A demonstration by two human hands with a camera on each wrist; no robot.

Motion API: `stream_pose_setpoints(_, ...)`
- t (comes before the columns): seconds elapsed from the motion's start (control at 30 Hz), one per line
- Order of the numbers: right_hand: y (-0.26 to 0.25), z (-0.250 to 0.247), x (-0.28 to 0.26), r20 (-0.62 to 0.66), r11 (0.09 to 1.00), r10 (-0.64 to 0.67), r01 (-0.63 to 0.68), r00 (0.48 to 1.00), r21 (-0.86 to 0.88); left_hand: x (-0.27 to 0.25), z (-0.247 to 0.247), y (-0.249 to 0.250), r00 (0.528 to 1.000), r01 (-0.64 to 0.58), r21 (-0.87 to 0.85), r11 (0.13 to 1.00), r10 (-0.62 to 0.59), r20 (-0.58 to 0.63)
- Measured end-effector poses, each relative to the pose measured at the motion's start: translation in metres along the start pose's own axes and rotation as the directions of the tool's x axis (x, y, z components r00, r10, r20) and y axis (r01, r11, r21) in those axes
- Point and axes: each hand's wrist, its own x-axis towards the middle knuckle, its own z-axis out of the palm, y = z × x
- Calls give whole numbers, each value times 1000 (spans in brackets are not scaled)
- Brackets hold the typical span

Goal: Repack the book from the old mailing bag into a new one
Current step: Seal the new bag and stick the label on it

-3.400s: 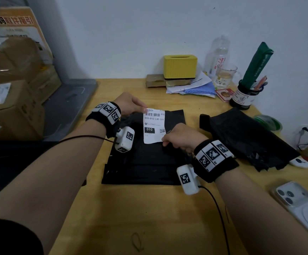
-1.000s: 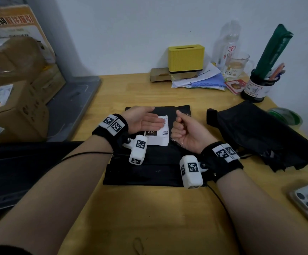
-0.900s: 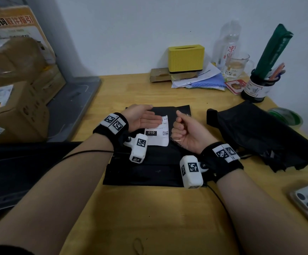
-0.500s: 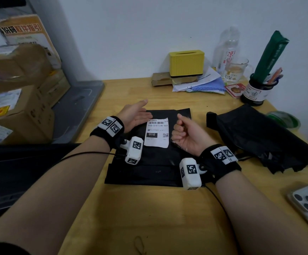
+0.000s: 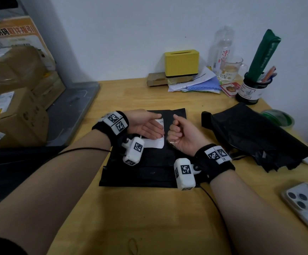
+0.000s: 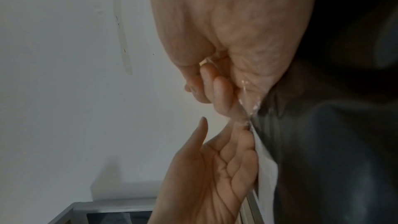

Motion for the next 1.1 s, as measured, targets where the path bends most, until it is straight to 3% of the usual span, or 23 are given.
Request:
stream_pose_setpoints(0.13, 0, 0, 1, 3, 1000, 6, -6, 1000, 17, 9, -1, 13, 997, 78, -29, 997, -78, 5)
stream_pose_setpoints(0.33, 0, -1, 2, -19, 1000, -5, 6, 1000, 26, 27, -4, 17, 999, 40, -270, 962, -46, -17)
stream_pose_setpoints(0.43, 0, -1, 2, -20, 999, 2, -1, 1000, 40, 35, -10, 16, 997, -49, -386, 921, 23, -72)
stream_pose_setpoints(0.6, 0, -2, 2, -9, 998, 7, -6, 1000, 61, 45, -15, 12, 965, -229, -418, 879, 147, -219)
stream_pose_setpoints(0.73, 0, -3, 1, 1, 997, 12, -12, 1000, 70, 47, -21, 1, 894, -361, -244, 900, 259, -367)
stream_pose_setpoints(0.8, -1, -3, 0, 1, 997, 12, -12, 1000, 75, 40, -22, 0, 884, -395, -212, 894, 306, -355)
stream_pose_setpoints(0.93, -1, -1, 0, -6, 997, 15, -14, 1000, 70, 18, -22, 3, 903, -424, -347, 836, 360, -234)
stream_pose_setpoints(1.0, -1, -2, 0, -12, 998, 12, -11, 1000, 63, 15, -15, -4, 925, -379, -342, 860, 335, -182)
stream_pose_setpoints(1.1, -1, -2, -1, -17, 998, 10, -9, 1000, 65, 18, -6, -19, 936, -341, -295, 892, 294, -194)
